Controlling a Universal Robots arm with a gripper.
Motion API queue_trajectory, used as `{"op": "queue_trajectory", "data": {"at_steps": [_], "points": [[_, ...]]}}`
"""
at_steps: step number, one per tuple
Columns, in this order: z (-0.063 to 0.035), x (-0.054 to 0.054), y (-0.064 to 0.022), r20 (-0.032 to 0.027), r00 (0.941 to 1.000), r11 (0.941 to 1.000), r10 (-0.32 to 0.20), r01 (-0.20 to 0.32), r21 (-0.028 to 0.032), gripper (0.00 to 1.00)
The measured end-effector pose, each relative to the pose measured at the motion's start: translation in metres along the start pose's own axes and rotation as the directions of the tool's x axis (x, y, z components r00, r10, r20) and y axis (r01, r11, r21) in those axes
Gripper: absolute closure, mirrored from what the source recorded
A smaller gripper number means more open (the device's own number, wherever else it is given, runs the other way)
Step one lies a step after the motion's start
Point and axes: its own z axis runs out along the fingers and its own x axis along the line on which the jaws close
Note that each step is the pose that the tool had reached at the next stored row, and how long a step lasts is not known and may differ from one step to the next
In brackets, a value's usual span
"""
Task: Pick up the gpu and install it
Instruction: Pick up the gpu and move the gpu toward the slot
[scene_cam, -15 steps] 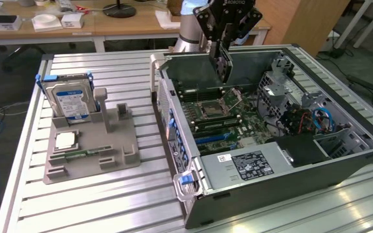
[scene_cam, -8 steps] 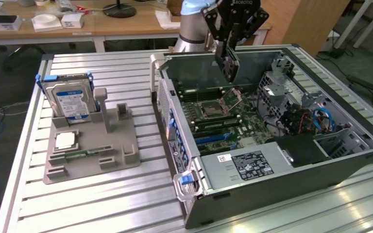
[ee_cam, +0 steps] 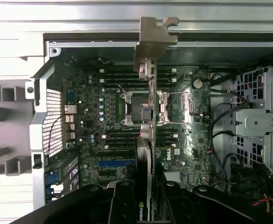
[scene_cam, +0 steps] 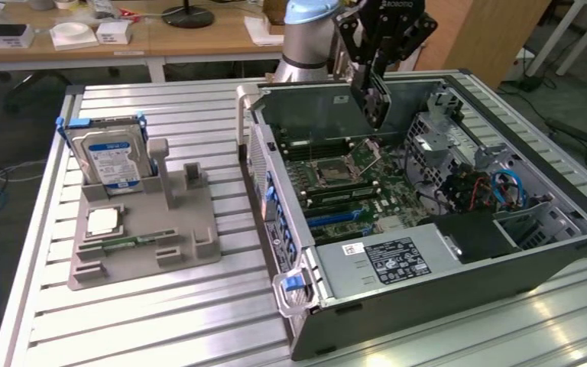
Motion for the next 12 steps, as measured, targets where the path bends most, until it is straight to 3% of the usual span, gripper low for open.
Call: {"op": "queue_trajectory", "data": {"at_steps": [6,12], "points": [[0.0004,-0.016,0.0006,0.0001,1.0,1.0,0.002,-0.002,0.0,0.74],[0.0004,-0.017,0.0007,0.0002,1.0,1.0,0.003,-0.003,0.0001,0.74]]}}
